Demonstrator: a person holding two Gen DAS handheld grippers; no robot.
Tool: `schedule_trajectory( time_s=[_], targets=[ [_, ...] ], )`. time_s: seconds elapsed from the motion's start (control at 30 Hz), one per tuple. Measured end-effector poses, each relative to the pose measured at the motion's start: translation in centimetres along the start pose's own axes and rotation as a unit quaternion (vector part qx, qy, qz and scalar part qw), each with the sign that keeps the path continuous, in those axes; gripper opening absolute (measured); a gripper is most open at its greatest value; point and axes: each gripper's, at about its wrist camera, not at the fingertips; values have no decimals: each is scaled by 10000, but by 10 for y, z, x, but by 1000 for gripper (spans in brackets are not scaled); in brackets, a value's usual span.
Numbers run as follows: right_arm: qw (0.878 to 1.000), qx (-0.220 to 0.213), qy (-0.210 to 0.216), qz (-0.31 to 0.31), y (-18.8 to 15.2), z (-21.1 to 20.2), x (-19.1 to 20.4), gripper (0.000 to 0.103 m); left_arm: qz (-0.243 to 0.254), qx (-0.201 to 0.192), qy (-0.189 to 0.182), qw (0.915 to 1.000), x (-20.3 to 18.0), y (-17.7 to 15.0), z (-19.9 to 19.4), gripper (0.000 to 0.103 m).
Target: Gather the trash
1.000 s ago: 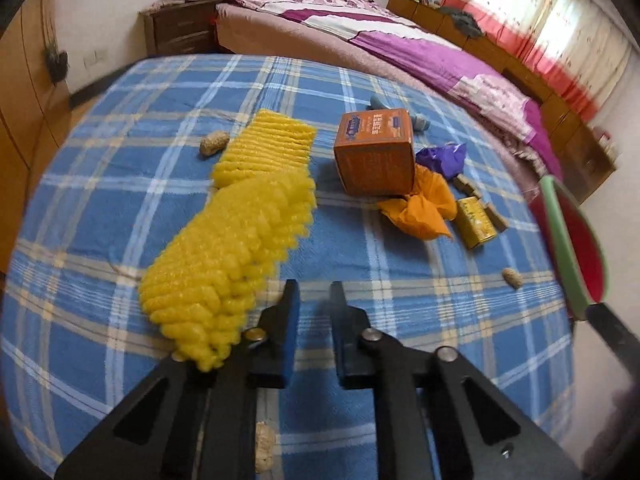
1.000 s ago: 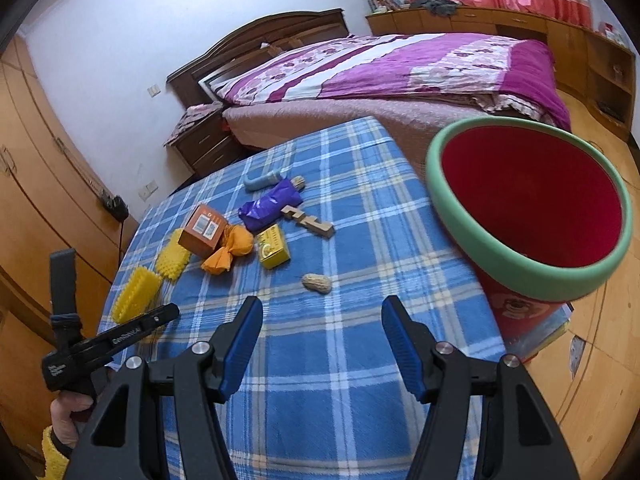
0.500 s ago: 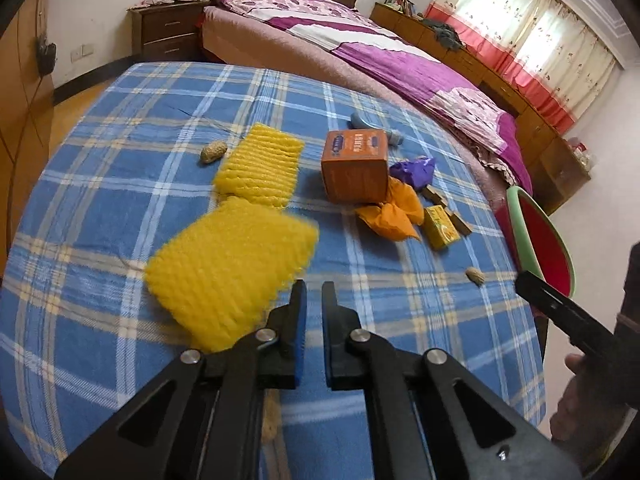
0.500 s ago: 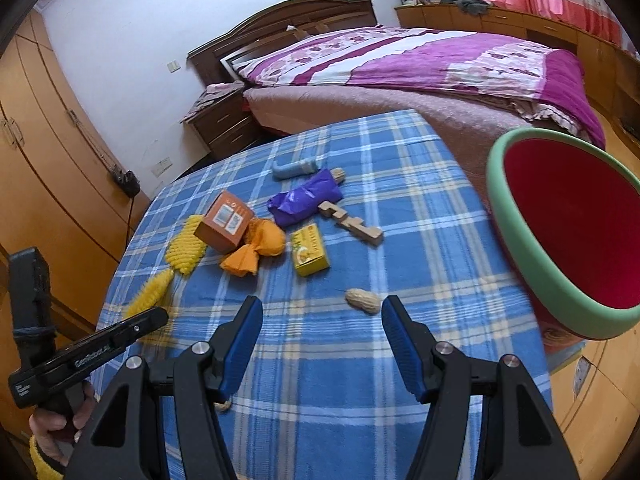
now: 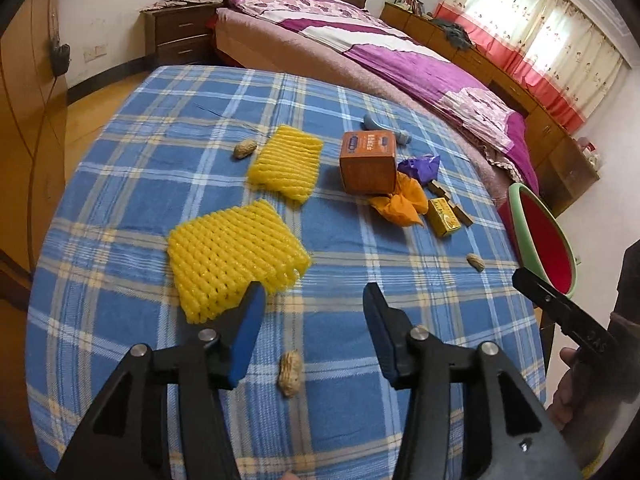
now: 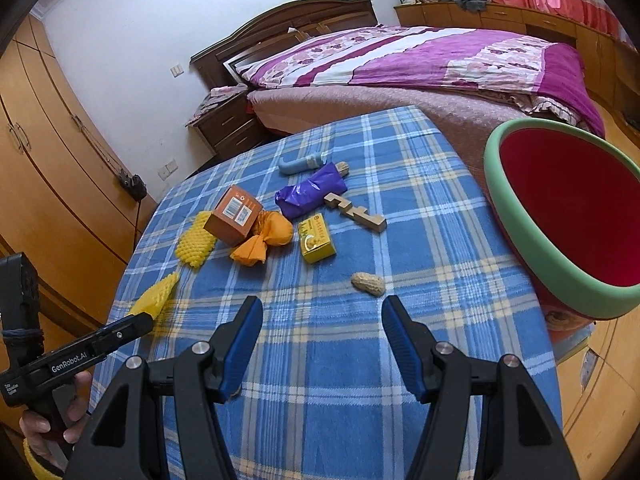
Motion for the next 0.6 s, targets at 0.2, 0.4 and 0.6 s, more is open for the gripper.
schedule_trajectory(
  time_s=[0.2,0.4,0.6],
  targets=[
    [10000,23,24,8,-2,0,0,65,146,-29,-116,9998,-3,-6,-13,66],
    [10000,48,55,-7,-3,2,2,65,112,-239,229,9994,3,-2,-19,70],
    [10000,41,76,-16,-4,1,3,65,42,-127,786,9968,16,7,3,76]
  ],
)
Point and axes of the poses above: each gripper's, at about its wrist camera, not at the fingertips, and z roughly the way its jaws point, x to its left, y to its top, and after that the axes turned 8 degrees about y, right-handed
